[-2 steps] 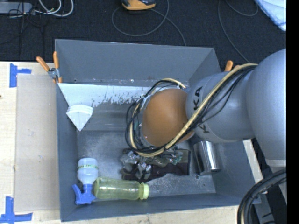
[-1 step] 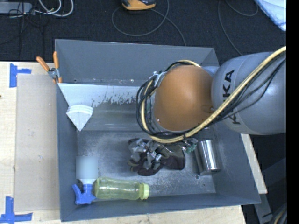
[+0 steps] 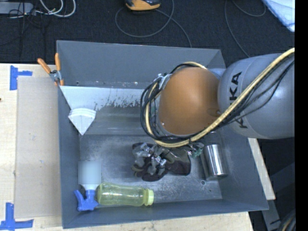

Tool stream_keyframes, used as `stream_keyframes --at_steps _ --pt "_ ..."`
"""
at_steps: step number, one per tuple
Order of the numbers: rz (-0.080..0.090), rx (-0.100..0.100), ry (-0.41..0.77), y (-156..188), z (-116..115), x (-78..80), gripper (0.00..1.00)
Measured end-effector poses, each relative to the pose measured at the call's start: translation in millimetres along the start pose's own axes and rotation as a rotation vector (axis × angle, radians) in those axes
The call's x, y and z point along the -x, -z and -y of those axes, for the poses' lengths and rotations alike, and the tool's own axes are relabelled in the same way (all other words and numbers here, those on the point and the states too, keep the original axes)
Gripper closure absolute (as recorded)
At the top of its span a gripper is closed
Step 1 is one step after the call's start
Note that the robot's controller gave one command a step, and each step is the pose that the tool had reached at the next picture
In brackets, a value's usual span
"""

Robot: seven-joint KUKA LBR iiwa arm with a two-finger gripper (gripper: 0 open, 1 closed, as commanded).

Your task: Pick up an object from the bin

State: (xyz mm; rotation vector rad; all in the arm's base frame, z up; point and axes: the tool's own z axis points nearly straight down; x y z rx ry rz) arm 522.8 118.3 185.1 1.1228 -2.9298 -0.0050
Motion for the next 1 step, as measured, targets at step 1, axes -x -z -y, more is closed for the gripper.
stream_keyframes --at_steps 1 --pt "-0.008 0.005 0.157 23.8 -8.7 -4.7 1.00"
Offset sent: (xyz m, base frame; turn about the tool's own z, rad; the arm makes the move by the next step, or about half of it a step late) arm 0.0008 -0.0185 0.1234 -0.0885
